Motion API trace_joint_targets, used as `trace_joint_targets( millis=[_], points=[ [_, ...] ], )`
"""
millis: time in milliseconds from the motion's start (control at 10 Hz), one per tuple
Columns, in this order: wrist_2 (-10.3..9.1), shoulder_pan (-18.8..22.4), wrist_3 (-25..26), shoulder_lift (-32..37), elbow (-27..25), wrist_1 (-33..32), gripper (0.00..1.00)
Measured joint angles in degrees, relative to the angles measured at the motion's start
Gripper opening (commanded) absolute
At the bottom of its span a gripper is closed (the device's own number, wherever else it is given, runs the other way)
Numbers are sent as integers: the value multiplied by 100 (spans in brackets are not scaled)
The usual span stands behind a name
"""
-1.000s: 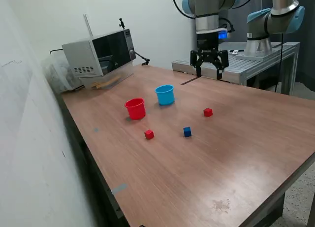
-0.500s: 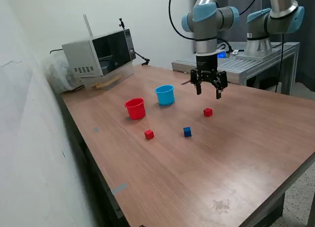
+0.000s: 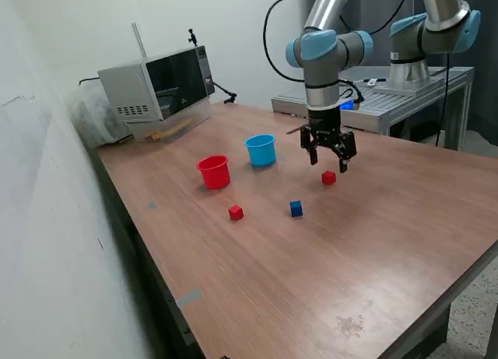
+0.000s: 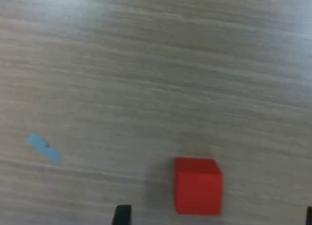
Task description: Place red objects in the red bin, and blue objects in the blue bin.
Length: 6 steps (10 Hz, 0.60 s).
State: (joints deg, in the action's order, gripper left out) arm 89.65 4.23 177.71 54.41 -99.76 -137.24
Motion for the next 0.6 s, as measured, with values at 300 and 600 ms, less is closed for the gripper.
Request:
trace_joint_targets(
  millis=[300, 600],
  points=[
    [5, -120, 0, -131, 7, -53, 0],
    [7, -145, -9, -164, -32, -58, 0]
  ],
)
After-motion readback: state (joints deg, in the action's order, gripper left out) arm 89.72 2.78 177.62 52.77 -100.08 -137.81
